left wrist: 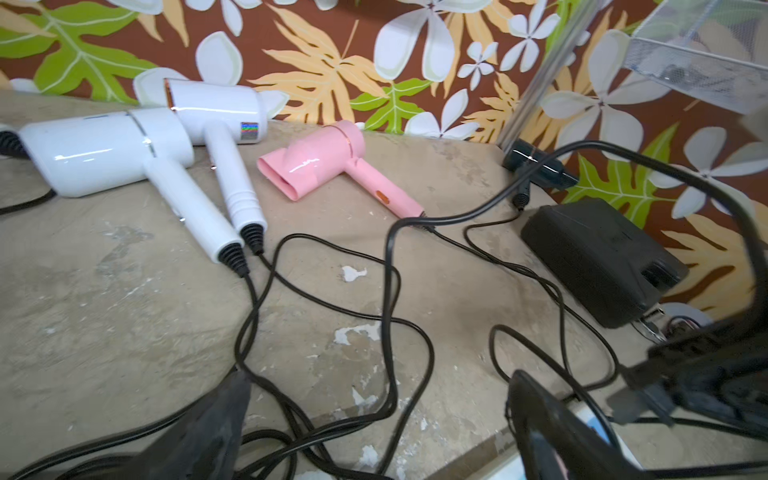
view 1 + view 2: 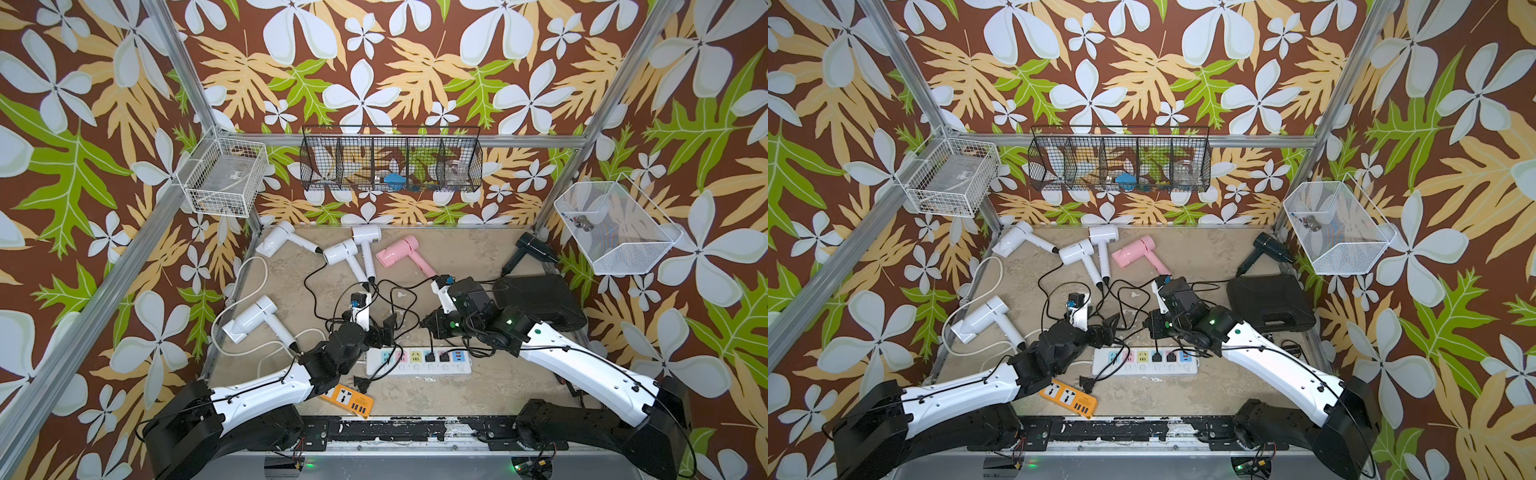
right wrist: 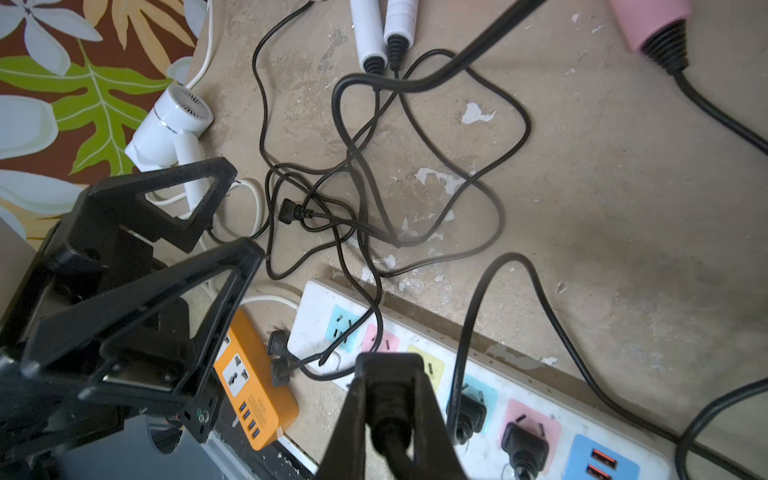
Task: Charge the blow dryers
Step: Insert the plug into the socket.
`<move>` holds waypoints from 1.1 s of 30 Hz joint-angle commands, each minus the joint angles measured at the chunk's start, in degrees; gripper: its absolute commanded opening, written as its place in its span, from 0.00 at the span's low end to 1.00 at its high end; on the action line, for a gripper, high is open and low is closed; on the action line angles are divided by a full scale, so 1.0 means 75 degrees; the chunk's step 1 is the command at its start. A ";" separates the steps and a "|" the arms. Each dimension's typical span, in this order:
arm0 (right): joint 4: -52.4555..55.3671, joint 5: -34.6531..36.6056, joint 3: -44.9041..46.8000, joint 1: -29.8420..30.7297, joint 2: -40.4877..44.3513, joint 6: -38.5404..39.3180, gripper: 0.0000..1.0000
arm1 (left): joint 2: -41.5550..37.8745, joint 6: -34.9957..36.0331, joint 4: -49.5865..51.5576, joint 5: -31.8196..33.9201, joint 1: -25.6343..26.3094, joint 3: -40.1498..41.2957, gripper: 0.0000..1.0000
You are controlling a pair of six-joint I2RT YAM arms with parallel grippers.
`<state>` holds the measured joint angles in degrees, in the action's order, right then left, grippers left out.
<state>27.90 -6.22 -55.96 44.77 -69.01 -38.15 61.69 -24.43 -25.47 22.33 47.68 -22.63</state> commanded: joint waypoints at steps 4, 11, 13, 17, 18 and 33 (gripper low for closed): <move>-0.0648 0.0967 0.0141 0.0514 -0.0086 -0.1031 0.00 | 0.0022 -0.0734 0.0394 -0.0218 -0.0692 0.0179 0.99; -0.0314 0.1821 -0.0269 0.1324 -0.0372 -0.1646 0.00 | -0.0107 -0.0943 0.0583 -0.0224 -0.0894 0.0221 0.99; -0.0320 0.1946 -0.0296 0.1493 -0.0398 -0.1761 0.00 | -0.0225 -0.0975 0.0596 -0.0200 -0.0920 0.0274 0.99; -0.0318 0.2074 -0.0361 0.1715 -0.0548 -0.1937 0.00 | -0.0367 -0.1012 0.0633 -0.0170 -0.0955 0.0311 0.99; -0.0327 0.2072 -0.0397 0.1758 -0.0600 -0.1962 0.00 | -0.0384 -0.1013 0.0663 -0.0122 -0.0955 0.0317 1.00; 0.0896 0.3610 -0.0991 0.3487 -0.1497 -0.2840 0.00 | -0.0666 -0.1320 0.0863 -0.0121 -0.1364 0.0413 1.00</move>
<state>30.83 16.53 -62.85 69.47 -79.07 -56.99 57.30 -32.95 -19.66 22.24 38.37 -19.75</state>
